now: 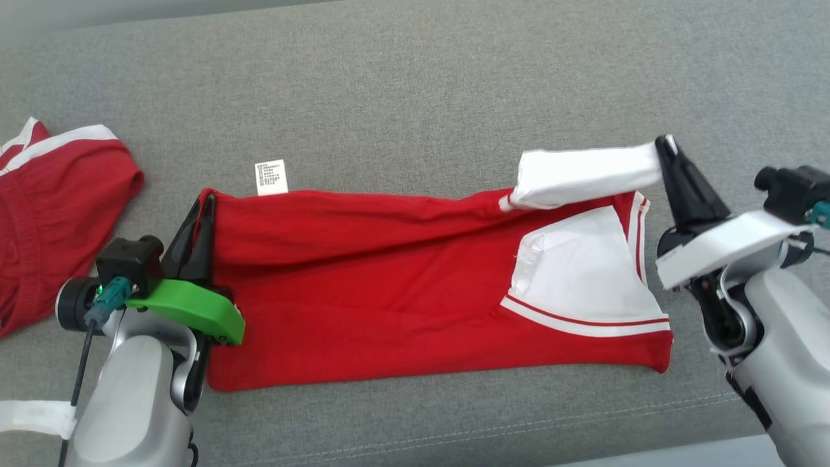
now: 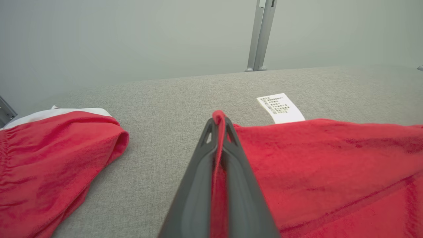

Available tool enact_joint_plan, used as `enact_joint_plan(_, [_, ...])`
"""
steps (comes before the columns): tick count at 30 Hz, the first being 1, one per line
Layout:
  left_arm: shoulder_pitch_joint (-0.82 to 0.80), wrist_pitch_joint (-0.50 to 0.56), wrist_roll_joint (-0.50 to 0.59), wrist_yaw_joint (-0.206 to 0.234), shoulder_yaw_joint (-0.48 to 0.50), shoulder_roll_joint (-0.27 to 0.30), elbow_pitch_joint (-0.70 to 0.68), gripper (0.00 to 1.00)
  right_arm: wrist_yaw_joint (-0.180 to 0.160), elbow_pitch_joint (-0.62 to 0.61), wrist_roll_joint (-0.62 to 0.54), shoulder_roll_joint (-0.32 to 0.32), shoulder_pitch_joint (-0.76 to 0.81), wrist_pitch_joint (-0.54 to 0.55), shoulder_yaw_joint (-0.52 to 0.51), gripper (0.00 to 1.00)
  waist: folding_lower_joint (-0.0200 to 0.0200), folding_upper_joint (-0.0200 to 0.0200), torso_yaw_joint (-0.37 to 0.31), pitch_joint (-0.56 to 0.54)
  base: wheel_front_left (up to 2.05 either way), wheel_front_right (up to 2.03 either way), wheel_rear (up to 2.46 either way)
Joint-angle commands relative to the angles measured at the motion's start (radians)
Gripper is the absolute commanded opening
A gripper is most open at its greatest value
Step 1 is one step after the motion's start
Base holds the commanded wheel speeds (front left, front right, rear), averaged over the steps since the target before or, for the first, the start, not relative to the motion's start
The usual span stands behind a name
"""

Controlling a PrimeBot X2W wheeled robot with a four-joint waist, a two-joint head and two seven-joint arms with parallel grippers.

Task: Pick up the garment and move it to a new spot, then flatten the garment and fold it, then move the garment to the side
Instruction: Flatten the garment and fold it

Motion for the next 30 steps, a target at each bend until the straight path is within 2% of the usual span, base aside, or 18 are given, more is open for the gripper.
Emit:
enact_joint_plan(1, [0.021,-0.004,0.0,-0.001,0.003,0.006,-0.012,0.0,-0.001,-0.018,0.016,-0.009,0.027,-0.002,0.014,0.0,0.0001,0.0,-0.006,-0.014,0.0,0.0,0.0])
enact_joint_plan(9, [0.105,-0.004,-0.003,-0.001,0.02,-0.018,-0.059,0.0,-0.001,-0.085,0.091,-0.064,0.118,-0.002,0.085,0.0,0.0001,0.0,-0.002,-0.033,0.0,0.0,0.0])
enact_joint_plan(29, [0.147,-0.004,-0.005,-0.001,0.03,-0.04,-0.027,0.0,-0.001,-0.074,0.145,-0.115,0.167,-0.002,0.184,0.0,0.0001,0.0,-0.005,-0.077,0.0,0.0,0.0])
enact_joint_plan(30, [0.148,-0.004,-0.005,-0.001,0.032,-0.041,-0.026,0.12,-0.001,-0.071,0.145,-0.115,0.167,-0.002,0.188,0.0,0.0001,0.0,-0.006,-0.078,0.0,0.0,0.0])
